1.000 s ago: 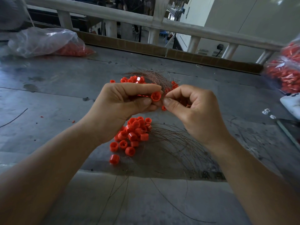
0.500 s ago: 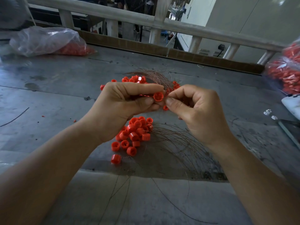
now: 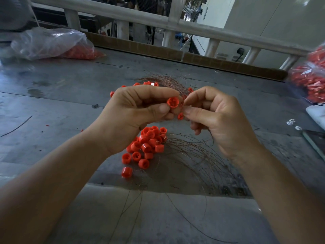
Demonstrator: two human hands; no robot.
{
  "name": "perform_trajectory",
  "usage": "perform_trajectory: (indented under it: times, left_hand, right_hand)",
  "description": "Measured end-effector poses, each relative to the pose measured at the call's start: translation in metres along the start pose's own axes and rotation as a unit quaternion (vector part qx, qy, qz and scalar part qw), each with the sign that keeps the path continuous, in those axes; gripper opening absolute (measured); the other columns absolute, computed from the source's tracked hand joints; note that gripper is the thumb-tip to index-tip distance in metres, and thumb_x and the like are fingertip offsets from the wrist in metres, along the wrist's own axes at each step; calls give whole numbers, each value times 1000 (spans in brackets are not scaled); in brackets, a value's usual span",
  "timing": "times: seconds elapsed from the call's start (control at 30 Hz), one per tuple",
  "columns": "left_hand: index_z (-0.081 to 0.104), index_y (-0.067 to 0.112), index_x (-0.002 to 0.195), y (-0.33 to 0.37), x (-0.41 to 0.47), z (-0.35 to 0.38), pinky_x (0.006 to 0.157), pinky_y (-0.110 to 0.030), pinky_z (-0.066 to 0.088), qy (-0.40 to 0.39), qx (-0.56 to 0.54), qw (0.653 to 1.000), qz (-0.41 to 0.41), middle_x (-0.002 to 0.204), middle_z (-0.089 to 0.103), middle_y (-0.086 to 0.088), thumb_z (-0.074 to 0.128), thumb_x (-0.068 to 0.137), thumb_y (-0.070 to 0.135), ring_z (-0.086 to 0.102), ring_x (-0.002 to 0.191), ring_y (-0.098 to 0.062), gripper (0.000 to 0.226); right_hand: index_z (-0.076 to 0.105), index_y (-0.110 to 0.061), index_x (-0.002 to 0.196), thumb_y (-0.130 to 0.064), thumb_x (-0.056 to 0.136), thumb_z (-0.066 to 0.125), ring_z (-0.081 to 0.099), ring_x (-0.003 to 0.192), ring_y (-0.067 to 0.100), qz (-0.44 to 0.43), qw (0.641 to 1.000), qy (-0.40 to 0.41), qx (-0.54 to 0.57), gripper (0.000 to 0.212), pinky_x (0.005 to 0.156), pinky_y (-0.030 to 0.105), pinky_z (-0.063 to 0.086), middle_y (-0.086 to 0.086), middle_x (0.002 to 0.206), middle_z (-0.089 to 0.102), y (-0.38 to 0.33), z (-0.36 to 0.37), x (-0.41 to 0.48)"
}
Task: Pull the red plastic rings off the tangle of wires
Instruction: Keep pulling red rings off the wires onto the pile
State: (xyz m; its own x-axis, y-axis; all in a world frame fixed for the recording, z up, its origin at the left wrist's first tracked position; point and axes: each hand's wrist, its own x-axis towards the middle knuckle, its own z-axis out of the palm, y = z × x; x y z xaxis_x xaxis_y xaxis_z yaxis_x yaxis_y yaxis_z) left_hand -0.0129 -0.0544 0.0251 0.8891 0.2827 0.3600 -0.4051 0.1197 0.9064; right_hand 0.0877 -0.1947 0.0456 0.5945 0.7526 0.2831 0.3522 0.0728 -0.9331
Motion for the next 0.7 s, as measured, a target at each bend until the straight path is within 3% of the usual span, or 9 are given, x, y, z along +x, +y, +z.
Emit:
perform_trajectory:
  times: [0.17,0.37,0.47,0.7]
  left_hand:
    - [75,14,81,0,-1,2,64,-18,53,-19,-35,999,-11,83,72,-5,66,61,12,68,73,-13,21]
    - [74,9,82,-1,-1,2,65,-18,54,-35,-60,997,-41,82,71,-10,63,64,9,69,75,-15,20]
    - [73,8,80,-2,-1,2,65,-18,54,-19,-81,995,-52,79,71,-9,58,66,3,69,75,-15,21]
    - [73,6,75,0,1,4,63,-17,54,52,-105,991,-63,76,72,-9,52,69,-3,70,72,-14,24]
  right_hand:
    - [52,-16,75,-3,70,69,50,44,6,40,997,-28,56,21,40,19,40,-5,53,55,1,-1,0]
    - [49,-13,74,8,75,59,48,41,7,79,991,-58,85,23,39,18,39,-4,51,56,4,1,1]
    - [51,-13,74,-9,65,69,51,44,7,92,991,-71,71,20,41,18,41,-4,51,57,2,-2,2]
    - [57,-18,73,-11,83,63,57,51,2,67,984,133,-99,14,50,14,45,-8,54,63,15,-46,20]
